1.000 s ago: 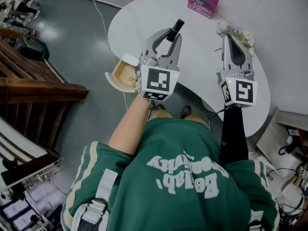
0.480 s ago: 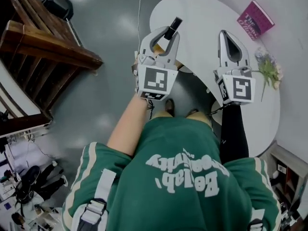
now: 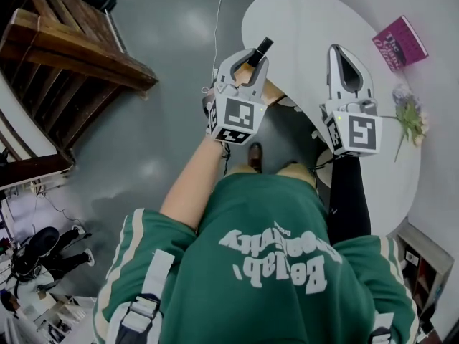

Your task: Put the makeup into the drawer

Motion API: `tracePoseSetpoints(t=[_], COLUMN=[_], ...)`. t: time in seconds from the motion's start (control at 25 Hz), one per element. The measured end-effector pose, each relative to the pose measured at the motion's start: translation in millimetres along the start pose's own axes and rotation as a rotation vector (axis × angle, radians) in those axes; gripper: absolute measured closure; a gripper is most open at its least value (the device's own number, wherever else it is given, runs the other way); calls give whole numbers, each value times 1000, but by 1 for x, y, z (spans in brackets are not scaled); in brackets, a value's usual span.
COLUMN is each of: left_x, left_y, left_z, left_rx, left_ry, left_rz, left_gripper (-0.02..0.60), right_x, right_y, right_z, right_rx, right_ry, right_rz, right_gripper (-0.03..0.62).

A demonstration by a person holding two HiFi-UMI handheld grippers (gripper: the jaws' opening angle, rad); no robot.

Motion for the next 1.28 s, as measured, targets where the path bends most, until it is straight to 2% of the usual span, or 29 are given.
tracePoseSetpoints(t=[0.32, 0.52, 0.76, 0.96, 1.28], left_x=[-44, -79, -115, -138, -151], left_y=[-10, -18, -23, -17, -13], left_z=[-122, -179, -230, -265, -289], left_rx=[250, 408, 557, 668, 726], left_ry=[98, 135, 152, 134, 118], left_rz=[-164, -284, -389, -474, -505], left_gripper=[469, 469, 469, 469, 469], right_x=[1, -1, -3, -1, -5], right_y=[-1, 1, 5, 7, 10], right_z=[-17, -21, -23, -26, -35], right_rx=[54, 73, 83, 100, 120], right_ry=[11, 15, 17, 20, 18], right_rz=[-42, -60, -73, -74, -82], right_gripper=[585, 585, 585, 585, 585])
Point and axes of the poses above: the fingertips, and each gripper's own axes: y backward along the fingers, x to its left, z out of its top, the point moved 3 cm from there along y, backward along the fingers, and after that the axes turned 12 degrees about -y, right-handed, at the moved point
